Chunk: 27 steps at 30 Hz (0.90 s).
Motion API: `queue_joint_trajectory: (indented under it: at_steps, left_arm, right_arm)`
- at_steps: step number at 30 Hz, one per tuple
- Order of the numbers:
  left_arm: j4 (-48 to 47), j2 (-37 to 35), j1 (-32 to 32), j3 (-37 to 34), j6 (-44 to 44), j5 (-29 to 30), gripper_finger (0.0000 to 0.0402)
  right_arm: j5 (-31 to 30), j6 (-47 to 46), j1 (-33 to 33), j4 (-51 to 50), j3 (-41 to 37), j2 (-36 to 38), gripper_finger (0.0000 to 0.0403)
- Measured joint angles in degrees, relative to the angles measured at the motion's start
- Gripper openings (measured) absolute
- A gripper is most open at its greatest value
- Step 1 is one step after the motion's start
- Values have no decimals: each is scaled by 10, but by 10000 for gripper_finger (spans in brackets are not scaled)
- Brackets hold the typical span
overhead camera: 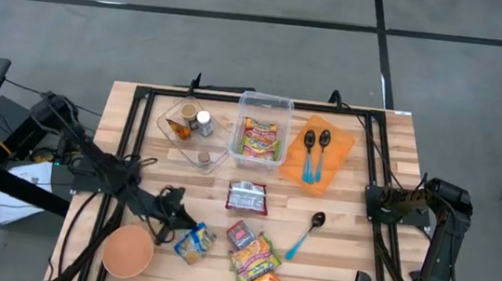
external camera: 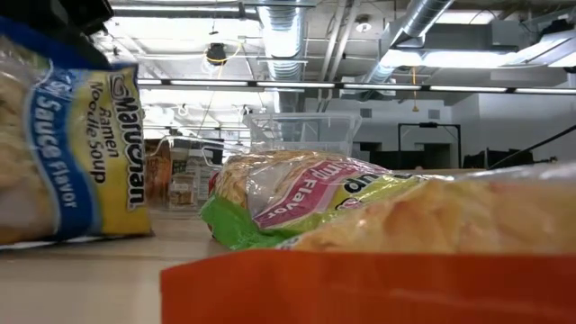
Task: Pick & Place Food Item
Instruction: Put the blue noodle pack into the white bin
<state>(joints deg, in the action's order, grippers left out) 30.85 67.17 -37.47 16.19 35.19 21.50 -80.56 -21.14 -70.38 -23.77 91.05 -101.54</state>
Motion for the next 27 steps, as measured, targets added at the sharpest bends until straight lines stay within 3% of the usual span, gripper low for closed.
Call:
queue_joint_trajectory:
  at_steps: [7,15,20,27]
  left_arm:
    - [-4,-95,-1,-24,-73,0,73]
    - [-16,-131,-1,-25,-124,25,132]
    - [41,-130,-12,-25,-170,15,140]
    - [39,-83,-26,-24,-134,-8,123]
  right_arm:
    - [39,-6,12,0,0,0,51]
    - [41,-5,11,0,0,0,51]
    - [41,-5,12,0,0,0,51]
    - [41,-4,12,-2,0,0,51]
